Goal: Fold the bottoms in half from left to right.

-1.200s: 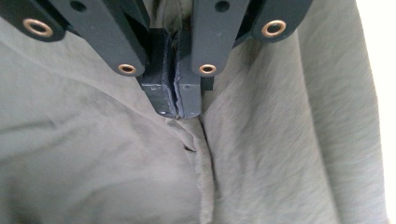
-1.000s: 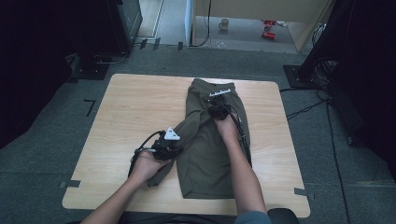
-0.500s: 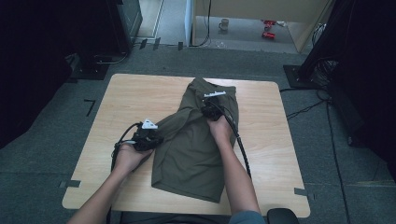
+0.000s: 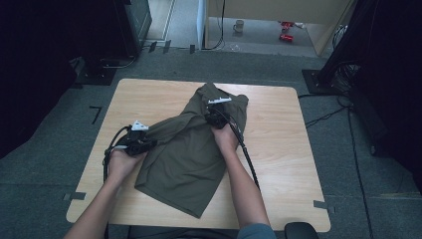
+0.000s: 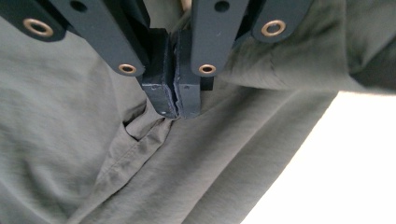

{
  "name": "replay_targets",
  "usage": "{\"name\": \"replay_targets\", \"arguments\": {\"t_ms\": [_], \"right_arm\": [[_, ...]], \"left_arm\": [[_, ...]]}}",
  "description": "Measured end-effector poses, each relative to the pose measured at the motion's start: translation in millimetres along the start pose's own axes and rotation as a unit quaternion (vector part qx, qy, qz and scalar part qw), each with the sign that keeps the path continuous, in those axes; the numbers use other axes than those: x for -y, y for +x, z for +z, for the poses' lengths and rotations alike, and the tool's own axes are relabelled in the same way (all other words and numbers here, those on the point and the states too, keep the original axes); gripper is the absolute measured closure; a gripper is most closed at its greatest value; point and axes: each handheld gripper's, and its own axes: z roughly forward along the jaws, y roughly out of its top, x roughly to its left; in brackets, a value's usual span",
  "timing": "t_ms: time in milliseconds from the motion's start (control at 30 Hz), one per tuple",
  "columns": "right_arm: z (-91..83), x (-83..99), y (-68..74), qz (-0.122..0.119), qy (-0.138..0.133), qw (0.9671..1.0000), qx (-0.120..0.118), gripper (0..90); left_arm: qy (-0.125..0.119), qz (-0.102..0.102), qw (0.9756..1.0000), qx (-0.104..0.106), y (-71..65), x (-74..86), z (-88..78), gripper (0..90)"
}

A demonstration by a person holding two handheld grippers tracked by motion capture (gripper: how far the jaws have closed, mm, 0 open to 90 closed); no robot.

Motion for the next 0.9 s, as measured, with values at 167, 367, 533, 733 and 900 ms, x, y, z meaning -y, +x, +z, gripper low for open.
{"name": "replay_targets", "arguments": {"t_ms": [167,367,533,733,900], "right_arm": [[-9.8,-4.6,-3.4,-0.004,-0.002,1.0,0.0,86.0],[-37.5,-15.3,-16.9,-0.002,-0.027,0.9996,0.004,87.3],[-52.8,-19.5,-27.9,0.008,-0.038,0.9992,0.002,87.4],[-62.9,-21.0,-37.4,0.02,-0.044,0.9988,0.005,87.4],[-71.9,-23.7,-44.0,0.025,-0.068,0.9974,0.007,87.3]], "left_arm": [[-0.011,0.012,0.9997,0.017,-16.1,-6.1,-17.6,88.8],[-0.031,0.047,0.9974,0.044,-49.6,-14.1,-46.8,88.9],[-0.052,0.076,0.9932,0.072,-79.7,-23.7,-67.2,89.0],[-0.06,0.097,0.9878,0.106,-107.4,-37.7,-75.8,89.0],[-0.07,0.11,0.9821,0.137,-131.7,-50.2,-79.4,89.0]]}}
